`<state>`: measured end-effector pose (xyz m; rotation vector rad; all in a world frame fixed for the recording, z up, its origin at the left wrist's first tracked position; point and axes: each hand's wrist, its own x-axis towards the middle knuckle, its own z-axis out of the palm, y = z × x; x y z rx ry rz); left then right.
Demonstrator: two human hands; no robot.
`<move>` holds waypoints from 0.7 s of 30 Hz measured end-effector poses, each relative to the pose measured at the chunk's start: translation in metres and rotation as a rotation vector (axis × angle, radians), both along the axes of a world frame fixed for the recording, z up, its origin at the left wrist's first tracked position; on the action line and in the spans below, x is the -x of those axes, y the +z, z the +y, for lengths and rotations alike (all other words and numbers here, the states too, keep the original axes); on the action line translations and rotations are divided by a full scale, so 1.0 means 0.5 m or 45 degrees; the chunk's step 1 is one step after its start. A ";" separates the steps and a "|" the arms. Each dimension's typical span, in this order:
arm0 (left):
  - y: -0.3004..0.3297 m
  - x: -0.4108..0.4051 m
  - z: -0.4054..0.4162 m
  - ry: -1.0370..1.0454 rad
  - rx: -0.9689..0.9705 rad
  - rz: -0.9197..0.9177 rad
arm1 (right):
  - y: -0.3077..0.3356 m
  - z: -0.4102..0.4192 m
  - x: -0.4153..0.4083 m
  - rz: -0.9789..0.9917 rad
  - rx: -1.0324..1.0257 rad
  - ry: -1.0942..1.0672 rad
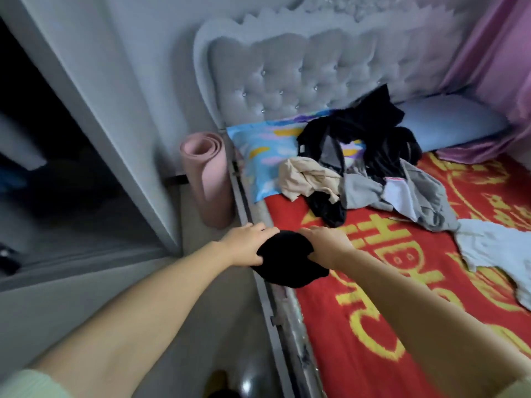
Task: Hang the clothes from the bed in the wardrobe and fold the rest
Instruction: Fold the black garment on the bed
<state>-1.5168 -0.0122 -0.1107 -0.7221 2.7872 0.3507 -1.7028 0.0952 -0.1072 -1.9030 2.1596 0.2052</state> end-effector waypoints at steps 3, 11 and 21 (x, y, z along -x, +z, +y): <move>0.005 -0.179 -0.032 0.228 -0.015 0.008 | -0.003 -0.100 -0.147 -0.055 -0.009 0.213; 0.003 -0.596 -0.098 0.624 -0.057 0.007 | -0.029 -0.309 -0.537 -0.066 -0.070 0.657; -0.023 -0.988 -0.261 0.844 -0.179 0.034 | -0.041 -0.512 -0.937 -0.120 -0.175 0.752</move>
